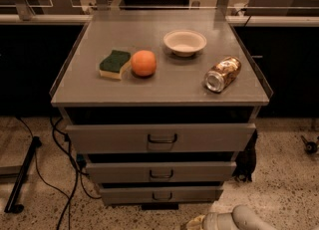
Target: Close bottom drawer
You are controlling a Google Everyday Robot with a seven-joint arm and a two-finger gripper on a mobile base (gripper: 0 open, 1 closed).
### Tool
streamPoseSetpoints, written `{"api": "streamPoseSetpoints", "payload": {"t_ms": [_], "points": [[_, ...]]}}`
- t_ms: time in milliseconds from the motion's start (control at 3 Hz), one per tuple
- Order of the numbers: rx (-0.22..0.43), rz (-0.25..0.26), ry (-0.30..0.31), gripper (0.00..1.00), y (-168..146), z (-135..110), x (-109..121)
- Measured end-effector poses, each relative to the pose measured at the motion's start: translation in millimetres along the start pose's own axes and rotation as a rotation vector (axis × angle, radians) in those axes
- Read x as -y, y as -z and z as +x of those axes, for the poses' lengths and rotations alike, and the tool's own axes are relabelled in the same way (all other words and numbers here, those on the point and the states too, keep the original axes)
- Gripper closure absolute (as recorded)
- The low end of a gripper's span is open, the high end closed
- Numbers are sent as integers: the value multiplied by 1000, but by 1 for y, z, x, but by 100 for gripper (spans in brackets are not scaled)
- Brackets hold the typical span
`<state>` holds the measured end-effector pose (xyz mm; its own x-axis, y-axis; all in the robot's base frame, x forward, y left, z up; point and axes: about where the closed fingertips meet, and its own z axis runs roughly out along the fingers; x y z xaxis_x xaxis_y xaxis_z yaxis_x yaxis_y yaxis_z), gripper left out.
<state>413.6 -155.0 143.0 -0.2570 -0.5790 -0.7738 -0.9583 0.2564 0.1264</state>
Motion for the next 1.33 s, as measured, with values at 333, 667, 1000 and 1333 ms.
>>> {"api": "streamPoseSetpoints", "payload": {"t_ms": [333, 667, 1000, 1333], "points": [[0, 0, 0, 28, 0, 0, 0], [0, 0, 0, 4, 0, 0, 0], [0, 0, 0, 0, 0, 0, 0], [0, 0, 0, 0, 0, 0, 0]]}}
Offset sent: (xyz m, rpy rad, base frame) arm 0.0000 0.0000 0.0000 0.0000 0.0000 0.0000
